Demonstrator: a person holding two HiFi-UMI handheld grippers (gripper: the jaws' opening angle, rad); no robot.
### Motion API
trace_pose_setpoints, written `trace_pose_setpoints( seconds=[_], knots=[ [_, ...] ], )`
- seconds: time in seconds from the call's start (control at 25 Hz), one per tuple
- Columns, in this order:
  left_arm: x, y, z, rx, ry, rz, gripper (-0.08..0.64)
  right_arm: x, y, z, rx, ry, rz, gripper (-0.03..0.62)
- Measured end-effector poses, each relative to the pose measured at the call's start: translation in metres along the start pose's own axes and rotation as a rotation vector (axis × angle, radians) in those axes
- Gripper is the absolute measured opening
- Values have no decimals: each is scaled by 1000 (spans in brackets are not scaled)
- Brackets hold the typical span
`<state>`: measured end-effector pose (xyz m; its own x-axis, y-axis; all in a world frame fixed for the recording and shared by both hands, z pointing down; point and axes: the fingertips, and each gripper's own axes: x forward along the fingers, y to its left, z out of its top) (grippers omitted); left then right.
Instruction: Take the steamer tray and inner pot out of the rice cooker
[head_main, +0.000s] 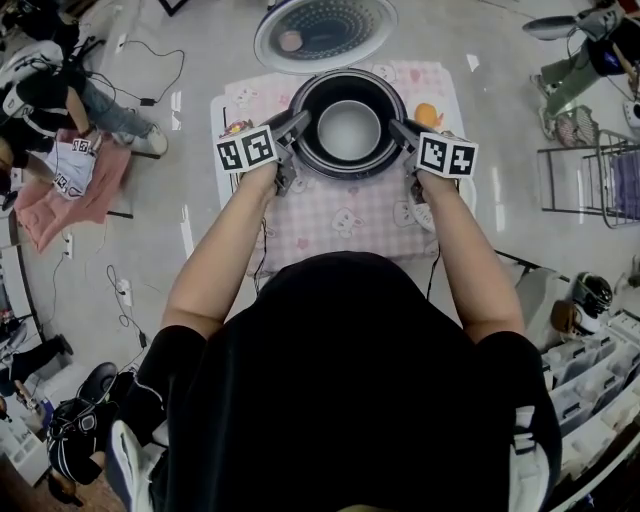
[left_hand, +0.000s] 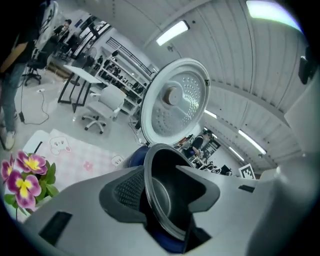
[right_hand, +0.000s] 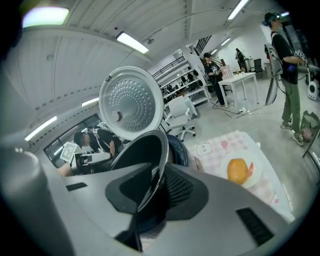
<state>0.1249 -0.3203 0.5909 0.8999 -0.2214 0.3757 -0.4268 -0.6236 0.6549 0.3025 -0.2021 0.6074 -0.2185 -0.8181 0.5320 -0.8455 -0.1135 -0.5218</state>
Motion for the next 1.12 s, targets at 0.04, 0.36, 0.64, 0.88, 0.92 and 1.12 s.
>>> trace_pose_setpoints(
  seconds=[0.04,0.36,0.64,0.88,0.92,1.12],
  knots=[
    [-2,2,2,-27,-7,-4,186,0,2,2,13,-12,11,81],
    [-3,4,12,-297,-84,-68,112,-8,6,20,81,-76,80,68],
    [-17,-8,30,-281,-122,-85,41,-20,22,36,79,-114,120,64],
    [-35,-34,51,-237,-176,-110,40,-37,38,58,56,-158,160,61],
    [-38,-39,55,-227,-189,-115,40,-40,41,62,50,-167,168,60],
    [-58,-61,72,-192,-245,-124,38,-56,60,81,18,-201,218,57]
  ],
)
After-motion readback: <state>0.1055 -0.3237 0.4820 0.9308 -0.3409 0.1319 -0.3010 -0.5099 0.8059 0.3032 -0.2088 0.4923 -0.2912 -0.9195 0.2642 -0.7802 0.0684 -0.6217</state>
